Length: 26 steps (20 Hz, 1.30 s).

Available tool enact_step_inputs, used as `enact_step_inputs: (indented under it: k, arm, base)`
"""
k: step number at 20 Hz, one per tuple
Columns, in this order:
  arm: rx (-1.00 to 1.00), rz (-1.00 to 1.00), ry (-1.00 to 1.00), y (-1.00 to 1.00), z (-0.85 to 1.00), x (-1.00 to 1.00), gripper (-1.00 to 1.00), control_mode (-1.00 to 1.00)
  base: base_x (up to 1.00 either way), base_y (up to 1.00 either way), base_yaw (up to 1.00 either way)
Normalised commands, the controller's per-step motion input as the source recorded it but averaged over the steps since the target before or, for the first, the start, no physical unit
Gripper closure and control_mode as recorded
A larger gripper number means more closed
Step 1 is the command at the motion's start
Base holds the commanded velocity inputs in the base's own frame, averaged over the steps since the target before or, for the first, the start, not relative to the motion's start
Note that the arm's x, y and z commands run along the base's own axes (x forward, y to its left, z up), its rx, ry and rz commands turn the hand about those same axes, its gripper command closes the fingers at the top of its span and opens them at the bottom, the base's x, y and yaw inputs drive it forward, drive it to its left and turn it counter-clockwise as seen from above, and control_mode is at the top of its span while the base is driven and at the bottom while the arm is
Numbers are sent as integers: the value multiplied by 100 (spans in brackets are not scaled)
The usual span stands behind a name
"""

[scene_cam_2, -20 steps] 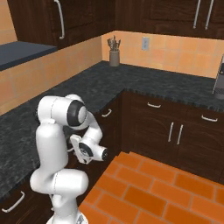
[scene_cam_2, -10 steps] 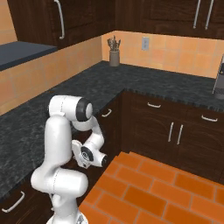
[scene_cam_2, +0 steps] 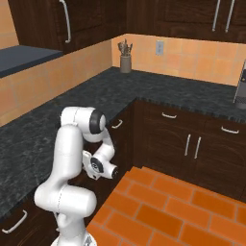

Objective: Take a straw from the drawer in front and place it inside the glass cup on the dining counter.

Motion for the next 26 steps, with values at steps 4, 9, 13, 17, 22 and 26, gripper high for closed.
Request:
enact_step_inputs:
  k: [4, 9, 13, 17, 22, 26]
  arm:
    - [0, 0, 0, 24, -47, 44, -100, -100]
    - [0, 0, 0, 31, -45, 25, -100, -100]
    - [0, 0, -1, 20, -11, -4, 100, -100]
    - [0, 0, -3, -13, 0, -31, 100, -100]
    - [0, 0, -1, -60, 6, -50, 100, -100]
    - [0, 3, 0, -95, 8, -67, 100, -100]
  base:
    - [0, 0, 0]
    - [0, 0, 0]
    - [0, 0, 0]
    - [0, 0, 0]
    - [0, 0, 0]
    - [0, 0, 0]
